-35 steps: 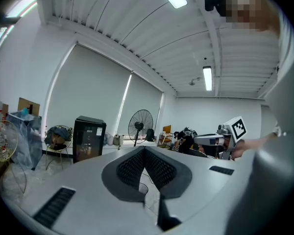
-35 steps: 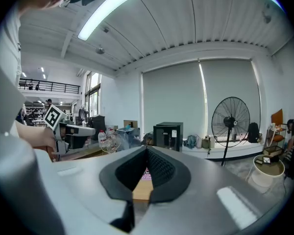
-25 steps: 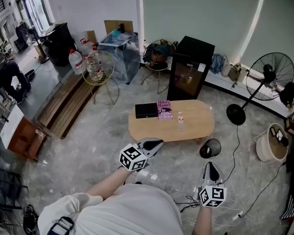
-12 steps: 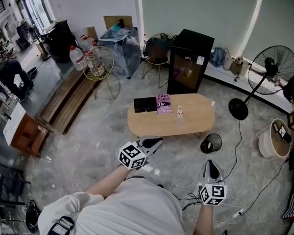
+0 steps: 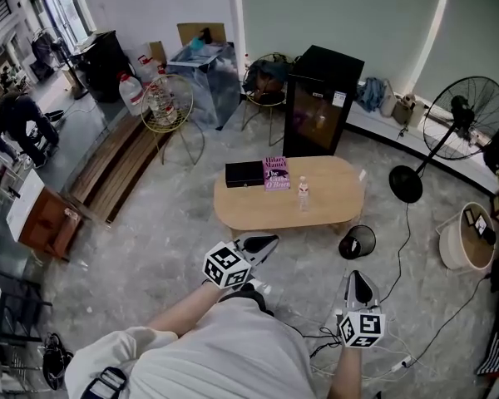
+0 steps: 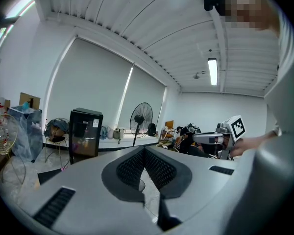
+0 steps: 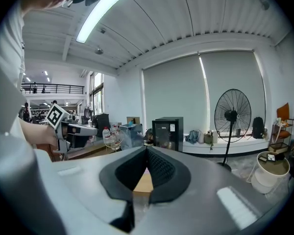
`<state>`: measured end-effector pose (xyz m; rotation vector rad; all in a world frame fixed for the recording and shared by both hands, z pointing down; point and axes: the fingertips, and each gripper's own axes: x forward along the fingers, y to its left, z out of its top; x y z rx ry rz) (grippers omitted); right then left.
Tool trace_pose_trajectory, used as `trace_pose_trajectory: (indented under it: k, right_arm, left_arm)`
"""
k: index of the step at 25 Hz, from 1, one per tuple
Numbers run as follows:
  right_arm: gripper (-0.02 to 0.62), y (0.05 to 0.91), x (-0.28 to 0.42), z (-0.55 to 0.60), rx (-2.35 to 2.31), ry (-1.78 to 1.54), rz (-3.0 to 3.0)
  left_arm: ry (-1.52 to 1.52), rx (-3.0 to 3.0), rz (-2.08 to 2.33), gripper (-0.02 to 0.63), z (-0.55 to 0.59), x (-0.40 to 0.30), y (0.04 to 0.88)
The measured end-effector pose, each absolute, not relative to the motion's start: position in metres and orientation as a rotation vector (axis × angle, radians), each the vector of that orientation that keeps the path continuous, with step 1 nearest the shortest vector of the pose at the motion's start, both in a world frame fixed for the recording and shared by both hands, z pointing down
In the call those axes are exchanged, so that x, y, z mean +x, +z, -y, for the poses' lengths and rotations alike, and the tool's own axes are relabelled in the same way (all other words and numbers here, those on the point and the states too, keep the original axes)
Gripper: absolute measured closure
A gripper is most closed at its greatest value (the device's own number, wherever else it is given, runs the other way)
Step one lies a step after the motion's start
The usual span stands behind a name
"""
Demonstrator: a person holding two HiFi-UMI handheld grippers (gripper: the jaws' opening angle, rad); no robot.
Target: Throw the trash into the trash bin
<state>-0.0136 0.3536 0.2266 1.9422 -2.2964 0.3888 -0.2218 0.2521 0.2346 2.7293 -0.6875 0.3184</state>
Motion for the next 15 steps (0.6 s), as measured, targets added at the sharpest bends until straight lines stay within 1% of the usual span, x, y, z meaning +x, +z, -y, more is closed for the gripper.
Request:
trace_pose_trajectory:
  k: [6,15]
  right_arm:
    - [0.584,0.228,-0.011,-0.341,1.898,0.415,2.337]
    - [0.584,0.232,0.003,-0.296,1.891,0.366,2.305]
  left_arm:
    - [0.321,2.719,0.686,0.600,-0.238,-0.211,0.237]
    - [0.309,2.720,0.655,0.600,-0.191,-0.189,0.248]
